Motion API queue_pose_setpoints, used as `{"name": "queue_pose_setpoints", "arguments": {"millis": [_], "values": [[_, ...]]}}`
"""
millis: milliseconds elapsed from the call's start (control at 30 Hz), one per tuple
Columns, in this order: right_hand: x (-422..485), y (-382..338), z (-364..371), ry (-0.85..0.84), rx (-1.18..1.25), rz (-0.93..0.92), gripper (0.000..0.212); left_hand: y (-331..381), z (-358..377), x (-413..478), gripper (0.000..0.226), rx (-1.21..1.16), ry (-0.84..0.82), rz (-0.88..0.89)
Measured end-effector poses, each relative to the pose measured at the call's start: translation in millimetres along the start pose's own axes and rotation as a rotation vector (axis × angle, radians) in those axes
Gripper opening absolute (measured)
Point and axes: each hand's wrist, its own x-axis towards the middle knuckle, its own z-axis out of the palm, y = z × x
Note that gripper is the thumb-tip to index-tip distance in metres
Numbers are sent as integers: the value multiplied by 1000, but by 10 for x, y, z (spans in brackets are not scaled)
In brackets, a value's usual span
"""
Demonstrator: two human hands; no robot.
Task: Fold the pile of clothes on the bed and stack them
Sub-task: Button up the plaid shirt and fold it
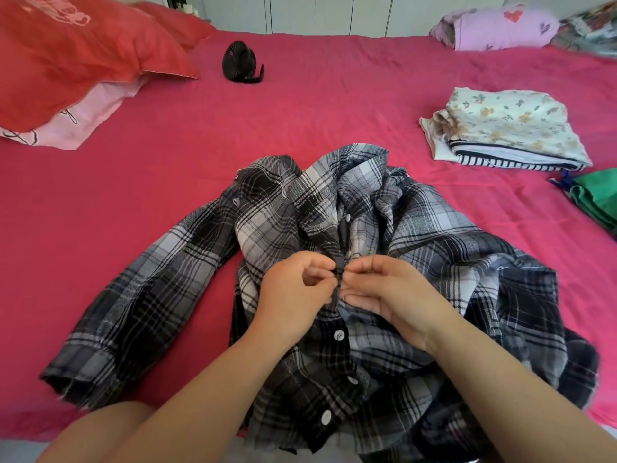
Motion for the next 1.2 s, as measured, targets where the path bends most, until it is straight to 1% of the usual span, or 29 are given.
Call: {"name": "queue_pose_setpoints", "arguments": {"millis": [67,100,200,333,467,567,733,767,833,933,967,1033,1133,1200], "values": [[-4,10,11,-15,-22,0,16,-5,15,-9,28,98,2,42],[4,26,23,3,-46,-5,18,-4,32,-24,28,140,-1,66],[36,52,41,86,-77,-16,13,-8,96,-68,24,214,16,134],[59,39,33,90,-66,-12,13,-37,115,-79,28,210,45,173],[82,57,18,119,-21,1,13,-52,106,-67,21,251,85,213],[88,67,-4,130,-12,11,15,-65,107,-54,21,238,44,180],[91,106,14,128,-8,28,15,-62,120,-62,17,336,70,196],[94,110,24,136,-20,18,16,-59,118,-55,16,330,67,186],[102,133,55,158,-85,-17,18,-64,106,-28,14,259,40,104],[109,195,107,198,-172,-74,20,-49,81,1,25,73,19,-77],[113,207,117,209,-182,-86,20,-40,75,3,27,35,18,-102],[119,207,125,209,-164,-94,20,-39,66,-5,26,100,35,-38],[117,183,121,179,-49,-69,22,-42,45,-36,13,343,57,192],[110,175,113,177,10,-54,25,-58,48,-43,18,462,30,305]]}}
